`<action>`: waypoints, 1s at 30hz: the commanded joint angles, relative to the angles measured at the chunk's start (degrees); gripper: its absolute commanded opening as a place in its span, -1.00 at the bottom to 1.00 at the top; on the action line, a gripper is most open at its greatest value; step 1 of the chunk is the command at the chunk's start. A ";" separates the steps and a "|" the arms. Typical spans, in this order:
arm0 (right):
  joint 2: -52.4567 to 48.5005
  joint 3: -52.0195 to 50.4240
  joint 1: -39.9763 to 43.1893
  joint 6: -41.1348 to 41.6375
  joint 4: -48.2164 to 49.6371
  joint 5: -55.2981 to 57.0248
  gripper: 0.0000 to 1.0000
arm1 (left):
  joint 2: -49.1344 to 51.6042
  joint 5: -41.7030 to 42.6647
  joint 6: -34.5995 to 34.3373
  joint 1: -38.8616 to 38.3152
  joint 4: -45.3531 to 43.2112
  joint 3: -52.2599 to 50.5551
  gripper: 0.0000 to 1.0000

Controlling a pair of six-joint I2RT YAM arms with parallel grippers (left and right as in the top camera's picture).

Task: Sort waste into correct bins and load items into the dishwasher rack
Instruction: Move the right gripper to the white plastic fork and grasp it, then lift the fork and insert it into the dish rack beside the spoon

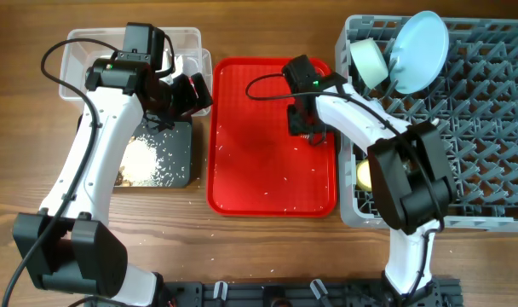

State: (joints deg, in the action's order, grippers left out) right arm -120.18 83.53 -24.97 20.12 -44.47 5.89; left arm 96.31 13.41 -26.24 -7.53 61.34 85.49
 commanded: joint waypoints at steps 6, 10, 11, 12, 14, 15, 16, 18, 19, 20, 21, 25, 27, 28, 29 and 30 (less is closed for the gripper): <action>-3.37 -0.39 -0.09 -0.42 -1.46 -2.62 -0.85 | -0.94 0.04 0.07 0.26 0.00 0.87 1.00; -3.28 -0.26 -0.09 -0.42 -1.68 -3.02 -0.92 | -0.94 0.04 0.07 0.26 0.00 0.87 1.00; -3.10 -0.26 -0.09 -0.39 -1.70 -3.04 -0.91 | -0.94 0.04 0.07 0.26 0.00 0.87 1.00; -2.89 -0.26 -0.09 -0.39 -1.73 -3.08 -0.91 | -0.94 0.04 0.07 0.26 0.00 0.87 1.00; -1.57 -0.13 -0.09 -0.44 -1.64 -2.99 -0.90 | -0.94 0.04 0.07 0.26 0.00 0.87 1.00; -0.55 0.37 -0.09 -0.52 -1.62 -2.93 -0.85 | -0.94 0.04 0.07 0.26 0.00 0.87 1.00; 0.33 1.03 -0.09 -0.66 -1.64 -2.51 -0.78 | -0.94 0.04 0.07 0.26 0.00 0.87 1.00; 2.34 3.04 -0.09 -1.77 -1.33 -1.66 -0.52 | -0.94 0.04 0.07 0.26 0.00 0.87 1.00; 3.17 3.89 -0.09 -3.02 -0.57 -1.68 -0.09 | -0.94 0.04 0.07 0.26 0.00 0.87 1.00; 3.98 4.74 -0.09 -4.39 0.90 -1.68 0.19 | -0.94 0.04 0.07 0.26 -0.02 0.87 1.00; 4.15 5.01 -0.04 -5.53 2.64 -1.70 0.40 | -0.94 0.04 0.07 0.26 0.00 0.87 1.00; 2.36 4.96 0.42 -8.13 9.55 -4.17 0.43 | -0.94 0.04 0.07 0.26 0.00 0.87 1.00; 0.90 4.96 0.50 -8.55 12.26 -4.96 0.32 | -0.94 0.04 0.07 0.26 0.00 0.87 1.00; -0.39 4.96 0.50 -8.50 13.16 -4.96 0.27 | -0.94 0.04 0.07 0.26 0.00 0.87 1.00; -1.07 4.96 0.50 -7.98 13.31 -4.96 0.25 | -0.94 0.04 0.07 0.26 0.00 0.87 1.00; -1.95 4.96 0.55 -7.93 13.35 -4.96 0.24 | -0.94 0.04 0.07 0.26 -0.02 0.87 1.00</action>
State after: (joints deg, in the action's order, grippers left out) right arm -118.39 87.70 -24.80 13.10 -31.46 2.22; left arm 96.31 13.41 -26.24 -7.53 61.34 85.49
